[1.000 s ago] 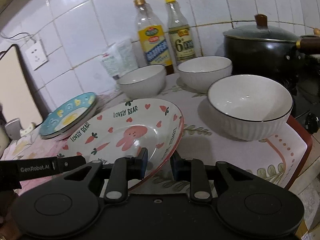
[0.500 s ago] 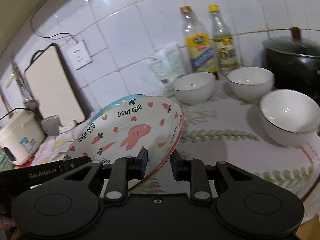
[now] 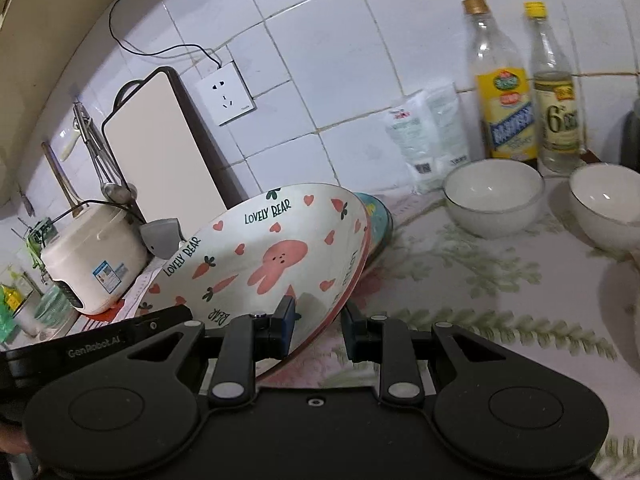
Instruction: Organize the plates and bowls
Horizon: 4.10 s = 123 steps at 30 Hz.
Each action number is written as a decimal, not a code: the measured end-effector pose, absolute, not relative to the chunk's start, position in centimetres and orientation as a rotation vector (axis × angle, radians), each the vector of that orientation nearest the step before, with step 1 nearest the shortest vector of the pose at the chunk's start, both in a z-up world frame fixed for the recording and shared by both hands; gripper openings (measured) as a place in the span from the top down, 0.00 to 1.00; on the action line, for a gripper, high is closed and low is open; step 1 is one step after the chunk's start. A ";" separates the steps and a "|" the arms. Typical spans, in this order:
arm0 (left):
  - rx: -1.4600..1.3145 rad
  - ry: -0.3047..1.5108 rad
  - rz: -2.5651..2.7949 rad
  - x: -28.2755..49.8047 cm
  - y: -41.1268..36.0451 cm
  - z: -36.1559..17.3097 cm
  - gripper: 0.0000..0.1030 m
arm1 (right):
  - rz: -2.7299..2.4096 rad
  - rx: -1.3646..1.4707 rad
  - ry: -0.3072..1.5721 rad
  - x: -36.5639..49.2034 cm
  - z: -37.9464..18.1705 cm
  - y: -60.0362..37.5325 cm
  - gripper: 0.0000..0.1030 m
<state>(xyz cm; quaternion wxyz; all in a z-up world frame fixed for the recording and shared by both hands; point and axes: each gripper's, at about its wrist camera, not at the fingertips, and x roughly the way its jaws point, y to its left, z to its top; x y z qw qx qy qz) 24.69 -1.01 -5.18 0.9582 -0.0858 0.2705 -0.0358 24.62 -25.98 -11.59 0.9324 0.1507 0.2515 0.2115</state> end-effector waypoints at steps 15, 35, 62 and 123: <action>-0.231 0.601 -0.051 35.1 0.7 -6.0 0.77 | 0.474 0.257 0.627 36.1 -10.8 -24.3 0.71; -0.193 0.689 -0.067 40.0 1.3 -8.6 0.77 | 0.368 0.182 0.685 39.0 -12.6 -21.8 0.71; -0.032 0.861 -0.050 41.5 -1.2 -6.8 0.57 | 0.308 0.070 0.634 40.1 -13.6 -21.4 0.72; 0.155 0.547 -0.359 15.8 -11.7 0.1 0.00 | 0.473 -0.123 0.376 11.4 -7.9 -34.1 0.13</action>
